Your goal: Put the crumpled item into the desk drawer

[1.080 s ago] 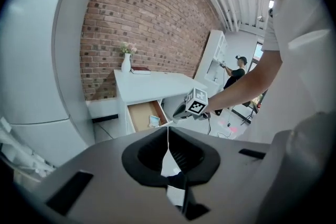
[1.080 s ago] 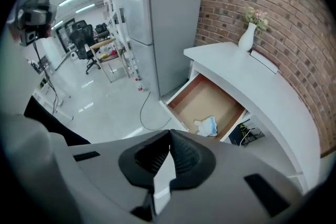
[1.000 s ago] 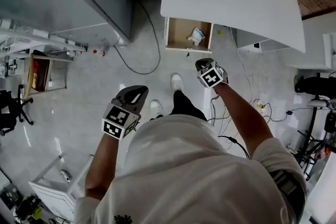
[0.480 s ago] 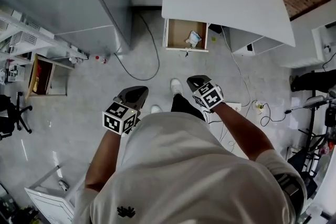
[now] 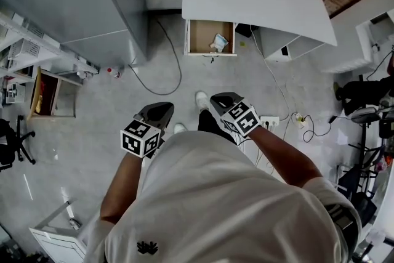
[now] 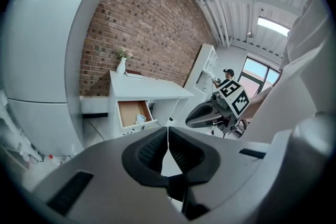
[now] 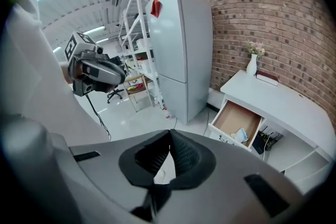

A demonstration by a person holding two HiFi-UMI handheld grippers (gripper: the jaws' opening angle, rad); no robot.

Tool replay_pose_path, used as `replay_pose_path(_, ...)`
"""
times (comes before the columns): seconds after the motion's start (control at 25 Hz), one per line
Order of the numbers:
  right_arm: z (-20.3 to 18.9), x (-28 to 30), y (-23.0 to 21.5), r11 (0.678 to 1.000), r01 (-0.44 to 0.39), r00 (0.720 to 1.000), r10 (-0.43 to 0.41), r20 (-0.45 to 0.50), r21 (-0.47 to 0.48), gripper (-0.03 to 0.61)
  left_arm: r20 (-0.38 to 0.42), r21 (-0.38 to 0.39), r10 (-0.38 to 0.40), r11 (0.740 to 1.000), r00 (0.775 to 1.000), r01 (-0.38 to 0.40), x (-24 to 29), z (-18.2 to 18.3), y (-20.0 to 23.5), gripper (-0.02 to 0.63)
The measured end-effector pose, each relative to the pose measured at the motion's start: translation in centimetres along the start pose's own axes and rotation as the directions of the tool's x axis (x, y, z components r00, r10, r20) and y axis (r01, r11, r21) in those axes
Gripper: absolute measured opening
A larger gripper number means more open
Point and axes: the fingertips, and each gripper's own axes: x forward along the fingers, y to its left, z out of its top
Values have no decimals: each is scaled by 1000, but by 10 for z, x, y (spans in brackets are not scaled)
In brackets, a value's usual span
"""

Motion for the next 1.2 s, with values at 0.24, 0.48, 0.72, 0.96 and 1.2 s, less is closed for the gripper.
replay_pose_path(0.24,4,-14,22,1000,-14,999,14,29,-19,29,-21,-4,-1,1000,1000,1,-7,-13,-11,25)
replay_pose_path(0.48,1,-21,31,1000,-12,999,13,40,-23,29,-26,6,-5,1000,1000,5,-12,-18,-18,25)
replay_pose_path(0.72,1,-21,41,1000,-19,999,20,44,-21,29,-31,15,-14,1000,999,14,-14,-22,-20,25)
replay_pose_path(0.96,5,-23,46,999,-20,998,21,61,-30,29,-39,10,-9,1000,999,9,-15,-29,-19,25)
replay_pose_path(1.2,8,-22,52,999,-35,997,37,62,-26,29,-42,-1,4,1000,999,-4,-19,-34,-15,25)
